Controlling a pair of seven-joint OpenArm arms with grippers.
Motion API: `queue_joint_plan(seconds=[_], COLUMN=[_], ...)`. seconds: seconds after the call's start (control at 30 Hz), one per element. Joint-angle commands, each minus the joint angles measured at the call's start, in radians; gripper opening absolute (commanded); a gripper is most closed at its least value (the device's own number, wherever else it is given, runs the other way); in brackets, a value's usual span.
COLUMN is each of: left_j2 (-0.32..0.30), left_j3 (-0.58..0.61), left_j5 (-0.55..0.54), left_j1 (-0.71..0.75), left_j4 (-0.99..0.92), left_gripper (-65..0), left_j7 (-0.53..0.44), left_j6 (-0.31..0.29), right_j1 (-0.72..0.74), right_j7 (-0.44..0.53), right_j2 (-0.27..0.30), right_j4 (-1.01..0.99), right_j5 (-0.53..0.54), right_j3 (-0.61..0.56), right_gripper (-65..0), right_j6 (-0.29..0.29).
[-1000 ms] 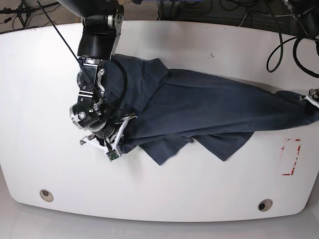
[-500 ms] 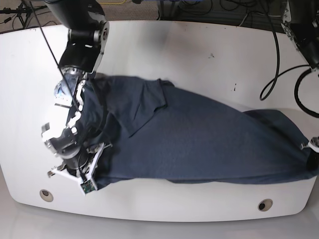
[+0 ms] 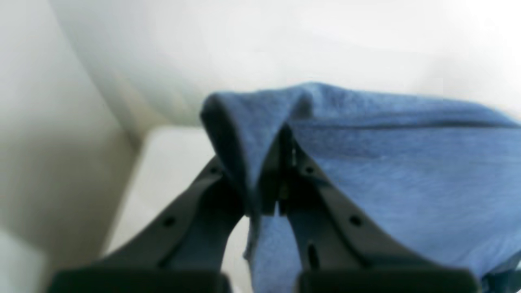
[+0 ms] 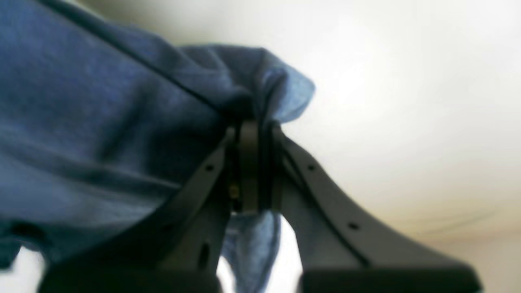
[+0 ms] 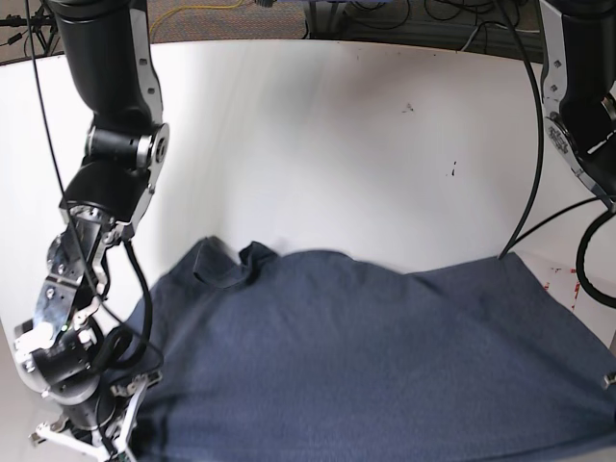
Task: Fold the T-shirt properly
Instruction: 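Lift the shirt with both grippers and lay it flat on the table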
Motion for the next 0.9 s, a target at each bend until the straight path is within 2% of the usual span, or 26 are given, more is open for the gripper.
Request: queue_joint_plan(seconds=[0.0, 0.23, 0.33, 0.43, 0.63, 0.87], left_j2=[-0.025, -0.039, -0.066, -0.068, -0.068, -0.069], left_j3=[0.020, 0.028, 0.031, 0.033, 0.062, 0.014], left_j5=[0.033, 0.036, 0.031, 0.030, 0.027, -0.059], left_j1=[-0.116, -0.316, -0.369, -0.395, -0.380, -0.211], left_j4=[-0.024, -0.147, -0.202, -0.237, -0.246, -0.245], left_gripper=[-65.0, -65.0, -65.0, -65.0, -65.0, -65.0], left_j7=[-0.048, -0.048, -0.048, -0.048, -0.048, -0.048], left_j6=[0.013, 0.013, 0.013, 0.013, 0.013, 0.013], right_j1=[0.105, 0.237, 0.268, 0.277, 0.253, 0.095], right_j7=[-0.008, -0.018, -0.027, -0.040, -0.050, -0.050], right_j2=[0.043, 0.086, 0.092, 0.094, 0.097, 0.097], right_j4=[0.017, 0.016, 0.017, 0.020, 0.045, 0.135], right_j5=[-0.033, -0.033, -0.033, -0.040, -0.040, -0.041], right_j3=[-0.022, -0.079, -0.082, -0.084, -0.080, -0.070], right_gripper=[-65.0, -65.0, -65.0, -65.0, -65.0, -65.0], right_j6=[-0.012, -0.010, -0.003, -0.003, -0.003, -0.003])
